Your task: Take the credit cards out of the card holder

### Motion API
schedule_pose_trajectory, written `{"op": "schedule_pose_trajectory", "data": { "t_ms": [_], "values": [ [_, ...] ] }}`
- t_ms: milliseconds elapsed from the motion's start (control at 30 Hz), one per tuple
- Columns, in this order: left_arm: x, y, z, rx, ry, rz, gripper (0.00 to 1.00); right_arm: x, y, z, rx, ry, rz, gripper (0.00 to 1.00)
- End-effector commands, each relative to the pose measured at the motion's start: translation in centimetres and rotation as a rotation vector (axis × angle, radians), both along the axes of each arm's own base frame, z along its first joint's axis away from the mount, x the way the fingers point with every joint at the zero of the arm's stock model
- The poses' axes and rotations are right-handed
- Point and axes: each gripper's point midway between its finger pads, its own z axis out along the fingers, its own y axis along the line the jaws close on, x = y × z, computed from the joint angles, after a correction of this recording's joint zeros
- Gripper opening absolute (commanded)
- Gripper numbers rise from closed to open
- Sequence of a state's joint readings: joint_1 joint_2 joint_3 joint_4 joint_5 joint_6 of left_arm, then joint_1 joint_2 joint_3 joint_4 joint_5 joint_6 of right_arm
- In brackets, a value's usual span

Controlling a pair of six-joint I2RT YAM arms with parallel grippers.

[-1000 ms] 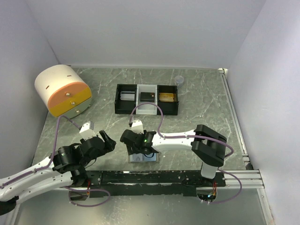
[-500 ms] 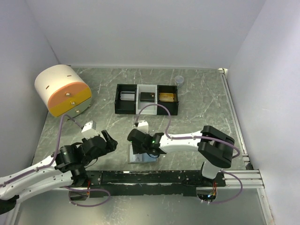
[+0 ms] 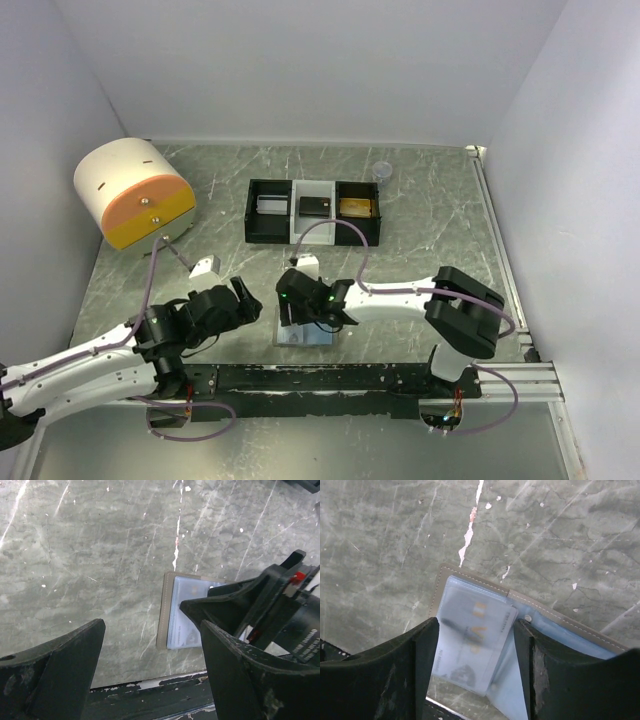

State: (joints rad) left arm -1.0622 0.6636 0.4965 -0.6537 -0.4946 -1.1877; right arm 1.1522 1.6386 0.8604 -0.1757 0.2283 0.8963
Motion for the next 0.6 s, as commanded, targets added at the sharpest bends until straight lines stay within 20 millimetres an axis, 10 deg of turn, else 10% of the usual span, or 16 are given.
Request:
{"op": "schedule_pose_trajectory", "data": {
  "t_ms": [0,567],
  "values": [
    [0.5,0.5,1.3,-0.041,-0.031,0.053,0.89,0.2,-1.7,-1.4,-0.194,-0.055,-0.011,0.63],
    [-0.1,2.3,1.9,-0.079,-0.055,0.086,0.90,-0.5,-0.2,-2.5,-0.263,-0.060,0.009,0.56]
  ]
}}
